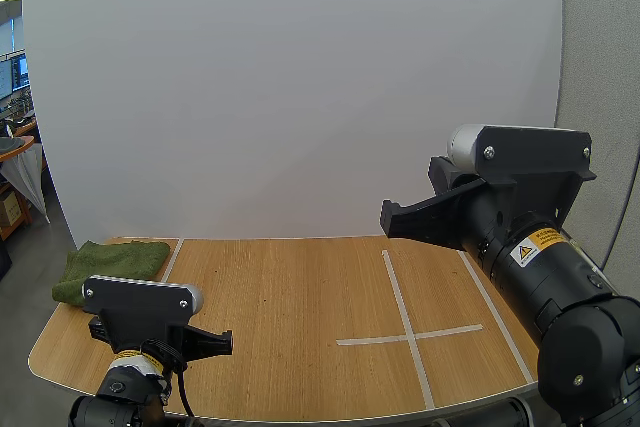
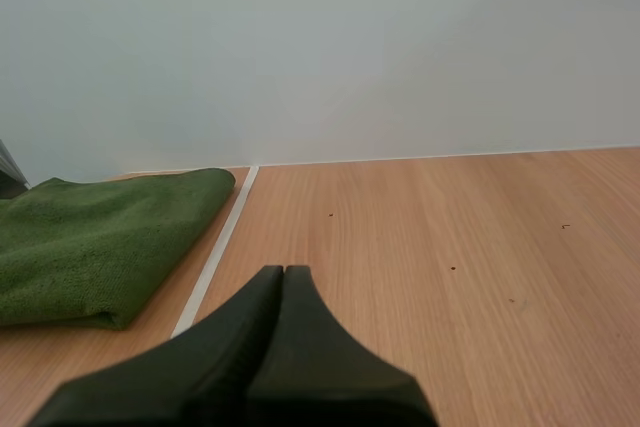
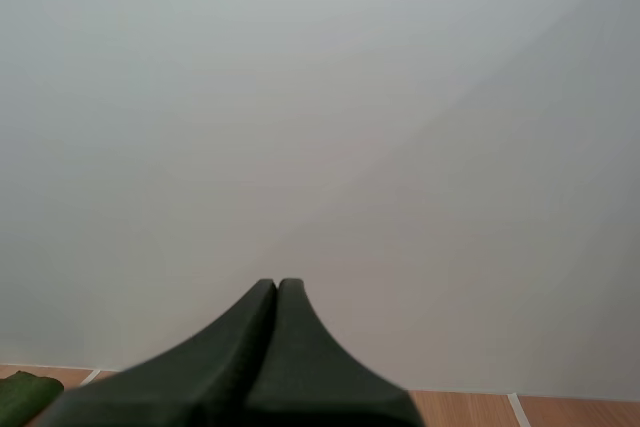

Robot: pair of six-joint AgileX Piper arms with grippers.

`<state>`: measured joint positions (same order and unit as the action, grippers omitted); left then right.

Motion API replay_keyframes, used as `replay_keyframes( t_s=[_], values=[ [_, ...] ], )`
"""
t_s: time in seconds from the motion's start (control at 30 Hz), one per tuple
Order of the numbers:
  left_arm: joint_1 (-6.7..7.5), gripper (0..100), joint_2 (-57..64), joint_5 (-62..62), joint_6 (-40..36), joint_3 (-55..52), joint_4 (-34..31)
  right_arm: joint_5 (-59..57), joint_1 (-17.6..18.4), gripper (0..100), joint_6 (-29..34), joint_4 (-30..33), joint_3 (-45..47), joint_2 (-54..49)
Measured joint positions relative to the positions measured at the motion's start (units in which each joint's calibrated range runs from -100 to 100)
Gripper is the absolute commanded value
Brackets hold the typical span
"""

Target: Fold the towel

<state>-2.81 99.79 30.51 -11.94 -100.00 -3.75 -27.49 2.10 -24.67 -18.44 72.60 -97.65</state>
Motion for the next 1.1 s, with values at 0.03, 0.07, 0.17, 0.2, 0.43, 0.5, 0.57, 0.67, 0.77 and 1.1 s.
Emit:
replay_keyframes(
  t_s=[0.03, 0.07, 0.17, 0.2, 0.43, 0.5, 0.57, 0.67, 0.77, 1.1],
  values=[
    [0.00, 0, 0.0, 0.0, 0.0, 0.0, 0.0, 0.0, 0.0, 0, 0.0, 0.0, 0.0, 0.0],
    [0.00, 0, 0.0, 0.0, 0.0, 0.0, 0.0, 0.0, 0.0, 0, 0.0, 0.0, 0.0, 0.0],
    [0.00, 0, 0.0, 0.0, 0.0, 0.0, -0.1, 0.0, 0.0, 0, 0.0, 0.0, 0.0, 0.0],
    [0.00, 0, 0.0, 0.0, 0.0, 0.0, -0.1, 0.0, 0.0, 0, 0.0, 0.0, 0.0, 0.0],
    [0.00, 0, 0.0, 0.0, 0.0, 0.0, -0.1, 0.0, 0.0, 0, 0.0, 0.0, 0.0, 0.0],
    [0.00, 0, 0.0, 0.0, 0.0, 0.0, -0.1, 0.0, 0.0, 0, 0.0, 0.0, 0.0, 0.0],
    [0.00, 0, 0.0, 0.0, 0.0, 0.0, -0.1, -0.5, 0.0, 0, 0.0, 0.0, 0.0, 0.0],
    [0.00, 0, 0.0, 0.1, 0.0, 0.0, -0.1, -4.0, 0.0, 0, 0.0, 0.1, 0.0, -1.1],
    [0.00, 0, 0.0, 0.1, 0.0, 0.0, -0.1, -9.3, 0.0, 0, 0.0, 0.5, 0.0, -2.0],
    [0.00, 0, 0.0, 0.1, 0.0, 0.0, -0.1, -18.1, -1.3, 0, 0.0, 3.5, 5.5, -2.0]
  ],
)
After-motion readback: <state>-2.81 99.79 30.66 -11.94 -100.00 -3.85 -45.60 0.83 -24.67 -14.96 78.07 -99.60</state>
